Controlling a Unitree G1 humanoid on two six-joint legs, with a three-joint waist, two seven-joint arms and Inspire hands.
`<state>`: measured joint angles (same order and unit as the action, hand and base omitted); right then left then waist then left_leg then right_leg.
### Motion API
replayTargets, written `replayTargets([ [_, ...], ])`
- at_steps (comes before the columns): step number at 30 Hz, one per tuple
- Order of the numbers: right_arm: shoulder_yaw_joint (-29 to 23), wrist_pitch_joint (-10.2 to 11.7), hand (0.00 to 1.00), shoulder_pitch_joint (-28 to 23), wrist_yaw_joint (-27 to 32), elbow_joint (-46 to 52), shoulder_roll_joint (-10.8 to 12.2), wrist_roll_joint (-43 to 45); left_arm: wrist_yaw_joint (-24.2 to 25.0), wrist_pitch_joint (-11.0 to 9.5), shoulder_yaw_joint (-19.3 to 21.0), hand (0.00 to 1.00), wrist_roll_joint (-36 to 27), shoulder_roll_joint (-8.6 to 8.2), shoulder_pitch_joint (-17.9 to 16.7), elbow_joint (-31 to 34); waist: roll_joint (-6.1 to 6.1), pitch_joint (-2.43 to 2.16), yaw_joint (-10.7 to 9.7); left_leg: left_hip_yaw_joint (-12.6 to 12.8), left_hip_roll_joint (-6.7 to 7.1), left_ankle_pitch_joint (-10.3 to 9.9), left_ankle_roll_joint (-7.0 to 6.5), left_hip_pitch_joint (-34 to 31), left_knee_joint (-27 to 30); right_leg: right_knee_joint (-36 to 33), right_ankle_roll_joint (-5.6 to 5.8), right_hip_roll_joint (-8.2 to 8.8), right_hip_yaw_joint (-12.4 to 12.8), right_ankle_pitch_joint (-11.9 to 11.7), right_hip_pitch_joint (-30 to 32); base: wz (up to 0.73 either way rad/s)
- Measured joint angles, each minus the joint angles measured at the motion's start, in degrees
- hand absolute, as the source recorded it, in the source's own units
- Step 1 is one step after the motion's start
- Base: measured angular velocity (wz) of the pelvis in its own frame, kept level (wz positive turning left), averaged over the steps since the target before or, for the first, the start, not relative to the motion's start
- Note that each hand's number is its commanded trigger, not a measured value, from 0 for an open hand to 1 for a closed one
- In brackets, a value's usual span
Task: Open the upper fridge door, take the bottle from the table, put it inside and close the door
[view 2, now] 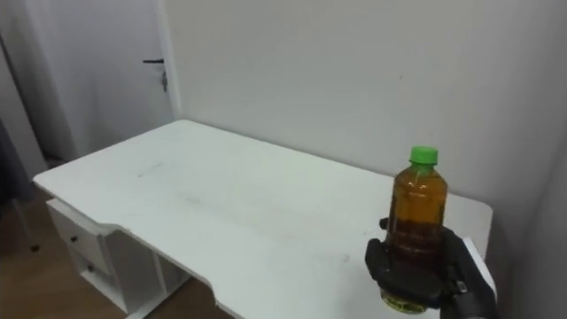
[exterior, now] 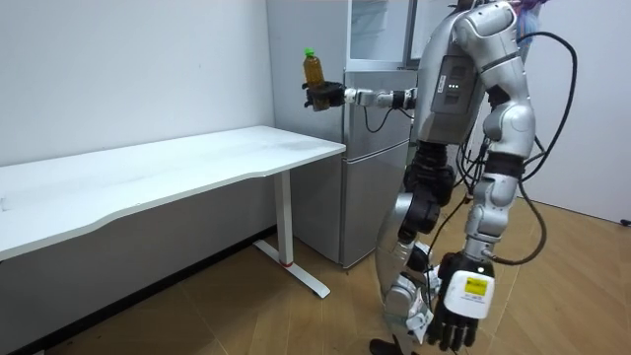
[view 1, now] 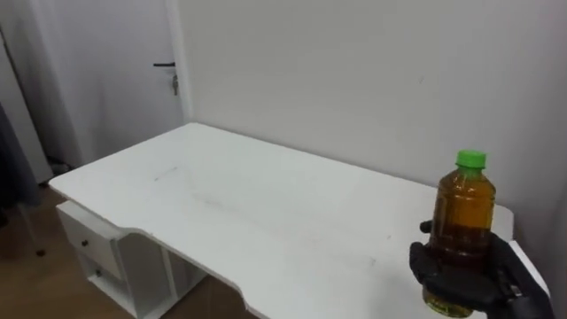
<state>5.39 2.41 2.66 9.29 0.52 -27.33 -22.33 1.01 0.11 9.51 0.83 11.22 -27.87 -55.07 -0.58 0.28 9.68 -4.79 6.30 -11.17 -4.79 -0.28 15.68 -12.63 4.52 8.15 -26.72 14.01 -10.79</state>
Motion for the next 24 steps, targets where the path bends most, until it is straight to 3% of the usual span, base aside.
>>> replayTargets([
  [6, -4.57, 0.0, 1.0, -0.05, -3.6, 5.3, -0.03, 5.18, 0.54, -0.19, 2.77, 0.0, 1.14, -0.09, 1.57, -0.67, -1.37, -0.51, -2.38, 2.67, -0.74, 0.0, 0.02, 1.53, -1.04, -0.06, -0.24, -0.33, 3.21, -0.18, 0.22, -0.24],
  [12, -5.42, -0.02, 1.0, -0.79, -5.62, 11.85, -0.07, 6.11, 0.41, -0.83, 2.74, 0.0, 1.43, 0.62, 4.06, -2.66, -3.25, -0.19, -3.85, 5.3, -1.77, -0.11, 0.15, 2.98, -2.21, -0.08, -0.67, -0.94, 6.36, -0.6, 0.55, -0.29],
  [17, -6.74, 0.0, 1.0, -0.8, -7.05, 17.08, -0.3, 6.93, 0.15, -1.9, 2.66, 0.0, 1.56, 0.78, 5.69, -4.18, -3.25, -0.08, -5.05, 7.09, -2.37, -0.21, 0.17, 3.95, -2.38, 0.14, -0.81, -1.52, 9.09, -1.22, 0.74, -0.19],
  [24, -10.04, 0.01, 1.0, -0.81, -7.84, 20.61, -0.79, 7.13, -0.31, -1.9, 2.68, 0.0, 2.23, 0.78, 5.75, -5.17, -3.05, -0.06, -6.65, 7.87, -3.12, -0.41, 0.46, 4.07, -1.99, 0.14, -1.32, -2.27, 10.8, -1.74, 0.71, -0.1],
])
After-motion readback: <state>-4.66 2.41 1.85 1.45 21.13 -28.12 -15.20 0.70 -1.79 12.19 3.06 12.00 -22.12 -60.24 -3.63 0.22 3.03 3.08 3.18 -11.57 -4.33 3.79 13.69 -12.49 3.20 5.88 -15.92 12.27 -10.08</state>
